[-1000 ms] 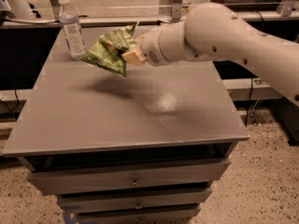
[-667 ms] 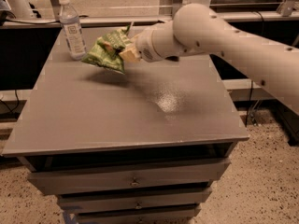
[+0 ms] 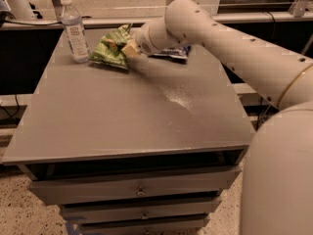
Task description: Move green jalapeno chip bag near blue plastic bottle
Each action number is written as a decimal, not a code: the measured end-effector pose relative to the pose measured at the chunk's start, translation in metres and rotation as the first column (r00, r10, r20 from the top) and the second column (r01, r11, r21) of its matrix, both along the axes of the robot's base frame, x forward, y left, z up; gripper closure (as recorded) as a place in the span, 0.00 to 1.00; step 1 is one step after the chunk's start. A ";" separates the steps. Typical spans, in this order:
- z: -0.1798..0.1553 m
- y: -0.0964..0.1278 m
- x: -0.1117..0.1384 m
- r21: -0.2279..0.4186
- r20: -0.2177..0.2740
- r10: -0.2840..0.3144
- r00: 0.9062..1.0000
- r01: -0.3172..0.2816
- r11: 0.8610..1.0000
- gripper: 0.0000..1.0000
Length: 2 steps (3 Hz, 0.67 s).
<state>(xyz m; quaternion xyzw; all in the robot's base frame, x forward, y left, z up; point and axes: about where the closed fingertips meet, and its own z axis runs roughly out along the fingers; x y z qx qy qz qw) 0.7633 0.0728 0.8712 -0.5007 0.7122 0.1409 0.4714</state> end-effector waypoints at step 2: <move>-0.015 0.006 0.040 -0.039 -0.009 -0.010 1.000 0.010 0.999 0.84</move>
Offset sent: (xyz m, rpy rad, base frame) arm 0.0584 0.0028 -0.0153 -0.0562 0.0084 -0.0264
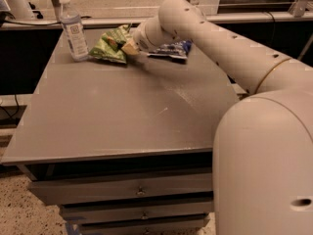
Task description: Move green jalapeno chip bag near blue plastic bottle
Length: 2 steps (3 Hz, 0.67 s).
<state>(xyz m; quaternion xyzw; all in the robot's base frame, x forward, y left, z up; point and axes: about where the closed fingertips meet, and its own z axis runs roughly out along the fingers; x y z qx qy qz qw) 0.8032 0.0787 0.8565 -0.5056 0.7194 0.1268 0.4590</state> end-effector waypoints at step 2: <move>-0.004 -0.002 0.008 -0.018 -0.005 -0.005 1.000 0.005 1.000 0.36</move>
Offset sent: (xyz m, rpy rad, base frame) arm 0.0108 -0.0094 -0.0005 -0.0263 -0.0007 -0.0112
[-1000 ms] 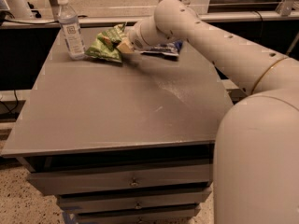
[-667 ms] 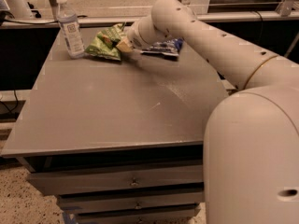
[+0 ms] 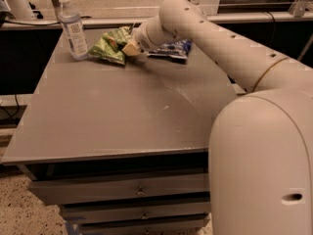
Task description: Move green jalapeno chip bag near blue plastic bottle
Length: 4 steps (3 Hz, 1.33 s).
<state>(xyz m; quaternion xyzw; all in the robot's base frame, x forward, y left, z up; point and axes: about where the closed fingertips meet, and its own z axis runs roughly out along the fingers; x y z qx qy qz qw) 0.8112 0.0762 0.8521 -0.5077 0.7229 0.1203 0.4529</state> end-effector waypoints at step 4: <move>0.044 -0.024 -0.048 0.107 0.041 0.041 0.998 -0.045 0.993 0.00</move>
Offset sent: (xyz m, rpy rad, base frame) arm -0.0044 0.0047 0.0144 0.0097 -0.0260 0.0388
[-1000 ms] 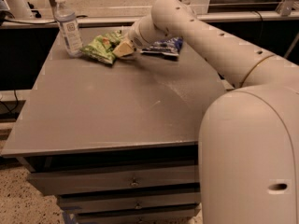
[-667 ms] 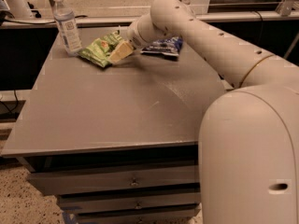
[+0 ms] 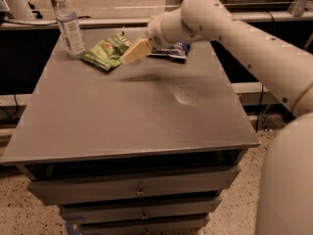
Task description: Move green jalapeno chip bag near blue plastic bottle
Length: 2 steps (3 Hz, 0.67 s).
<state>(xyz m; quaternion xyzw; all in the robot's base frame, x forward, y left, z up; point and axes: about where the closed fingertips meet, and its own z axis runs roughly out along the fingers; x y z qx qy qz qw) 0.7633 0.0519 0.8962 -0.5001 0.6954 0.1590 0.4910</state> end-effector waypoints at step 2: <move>-0.002 -0.074 -0.086 0.124 -0.020 0.079 0.997 -0.076 0.989 0.00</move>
Offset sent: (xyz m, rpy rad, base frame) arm -0.1461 -0.1560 -0.0061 0.1781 0.0216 0.1152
